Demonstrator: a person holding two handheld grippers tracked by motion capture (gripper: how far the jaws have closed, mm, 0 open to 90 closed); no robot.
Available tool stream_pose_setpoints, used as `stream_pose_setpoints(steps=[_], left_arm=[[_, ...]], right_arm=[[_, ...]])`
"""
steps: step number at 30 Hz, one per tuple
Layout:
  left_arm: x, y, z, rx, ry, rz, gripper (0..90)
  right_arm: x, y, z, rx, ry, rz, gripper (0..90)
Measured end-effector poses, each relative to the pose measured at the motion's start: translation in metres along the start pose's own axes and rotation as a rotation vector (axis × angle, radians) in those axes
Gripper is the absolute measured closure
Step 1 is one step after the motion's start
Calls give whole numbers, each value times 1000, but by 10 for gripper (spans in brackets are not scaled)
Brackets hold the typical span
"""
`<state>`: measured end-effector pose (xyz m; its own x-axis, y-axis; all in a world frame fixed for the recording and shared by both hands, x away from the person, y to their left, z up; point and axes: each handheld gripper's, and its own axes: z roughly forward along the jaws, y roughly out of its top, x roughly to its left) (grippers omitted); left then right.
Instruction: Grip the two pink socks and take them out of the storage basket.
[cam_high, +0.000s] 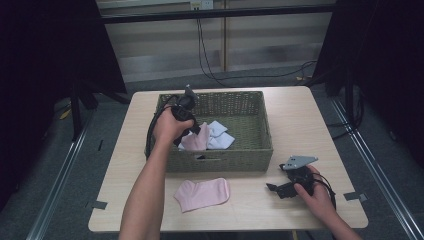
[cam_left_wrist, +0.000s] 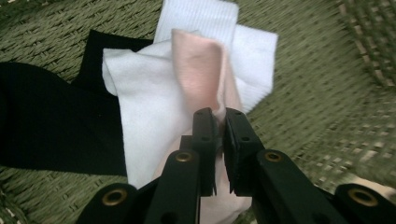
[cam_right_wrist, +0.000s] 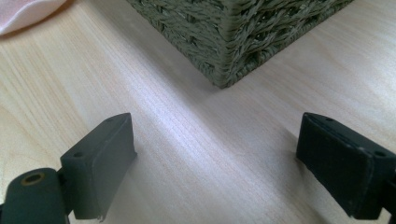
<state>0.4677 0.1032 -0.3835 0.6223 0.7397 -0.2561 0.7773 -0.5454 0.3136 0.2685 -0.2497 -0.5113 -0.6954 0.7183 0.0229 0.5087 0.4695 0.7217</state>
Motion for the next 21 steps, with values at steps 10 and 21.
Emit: stream_pose_setpoints(steps=[10,21], left_arm=[[-4,0,-26,-23,-14,1,835],[-14,6,-53,-39,-15,8,836]], right_arm=[[0,0,0,1,1,1,107],[0,0,0,1,1,0,107]])
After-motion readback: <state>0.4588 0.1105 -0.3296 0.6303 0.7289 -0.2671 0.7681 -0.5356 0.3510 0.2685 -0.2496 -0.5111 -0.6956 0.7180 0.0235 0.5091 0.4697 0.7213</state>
